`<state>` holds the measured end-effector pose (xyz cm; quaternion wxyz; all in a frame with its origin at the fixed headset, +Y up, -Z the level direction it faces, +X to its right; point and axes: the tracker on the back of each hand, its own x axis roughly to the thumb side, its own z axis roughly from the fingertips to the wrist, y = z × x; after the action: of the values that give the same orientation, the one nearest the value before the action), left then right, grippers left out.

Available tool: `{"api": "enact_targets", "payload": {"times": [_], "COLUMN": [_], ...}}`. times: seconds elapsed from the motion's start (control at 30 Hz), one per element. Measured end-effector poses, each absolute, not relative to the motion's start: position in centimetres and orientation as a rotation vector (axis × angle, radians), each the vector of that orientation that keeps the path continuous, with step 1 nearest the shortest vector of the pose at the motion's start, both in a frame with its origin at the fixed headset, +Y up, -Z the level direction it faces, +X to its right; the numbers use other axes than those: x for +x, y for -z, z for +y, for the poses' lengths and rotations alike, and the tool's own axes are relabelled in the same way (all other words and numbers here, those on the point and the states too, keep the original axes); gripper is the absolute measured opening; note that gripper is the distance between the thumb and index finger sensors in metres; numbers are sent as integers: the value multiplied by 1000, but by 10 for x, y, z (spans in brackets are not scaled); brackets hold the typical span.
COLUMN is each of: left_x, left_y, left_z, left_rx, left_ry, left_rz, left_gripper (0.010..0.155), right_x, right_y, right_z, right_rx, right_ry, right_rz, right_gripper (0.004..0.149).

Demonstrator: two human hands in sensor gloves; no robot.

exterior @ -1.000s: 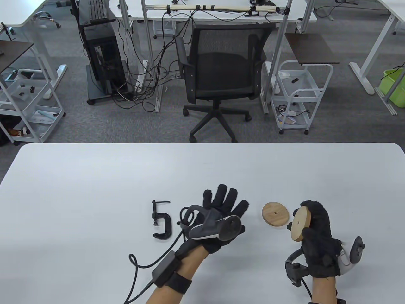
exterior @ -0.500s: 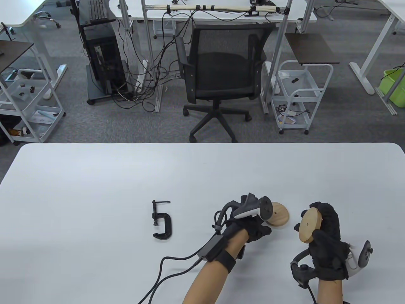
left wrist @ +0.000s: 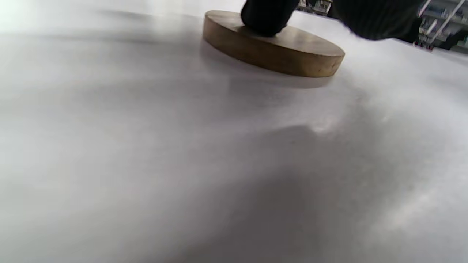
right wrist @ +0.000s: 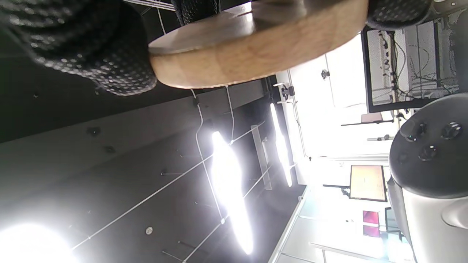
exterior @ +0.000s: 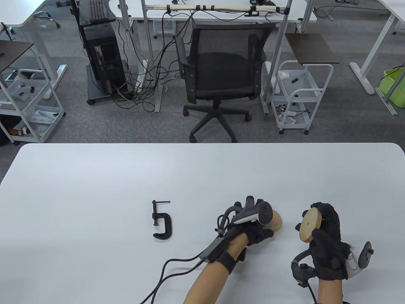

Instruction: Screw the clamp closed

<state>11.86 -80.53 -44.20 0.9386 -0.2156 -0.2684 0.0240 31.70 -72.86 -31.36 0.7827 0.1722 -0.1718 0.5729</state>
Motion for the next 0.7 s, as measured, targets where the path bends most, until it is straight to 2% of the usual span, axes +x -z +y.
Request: {"api": "enact_targets", "payload": {"times": [0.13, 0.27, 0.33, 0.4, 0.6, 0.7], "left_x": [122, 123, 123, 125, 129, 132], "left_y": [439, 440, 439, 436, 433, 432], "left_z": [-809, -811, -810, -810, -808, -809], "left_rx": [-327, -389, -371, -372, -421, -478], "left_ry": [-25, -85, -53, -19, 35, 67], "left_rz": [-599, -586, -608, -613, -614, -609], "left_gripper": [66, 64, 64, 68, 97, 85], "right_x": [315, 315, 314, 314, 312, 313], "right_y": [315, 315, 314, 314, 315, 316], "right_z": [-730, -730, -730, -730, -731, -732], "right_rx": [367, 362, 360, 359, 350, 350], "right_ry": [-1248, -1247, -1244, -1245, -1255, -1257], "right_rz": [-357, -348, -348, -344, -341, -341], "right_gripper": [84, 83, 83, 83, 83, 83]}}
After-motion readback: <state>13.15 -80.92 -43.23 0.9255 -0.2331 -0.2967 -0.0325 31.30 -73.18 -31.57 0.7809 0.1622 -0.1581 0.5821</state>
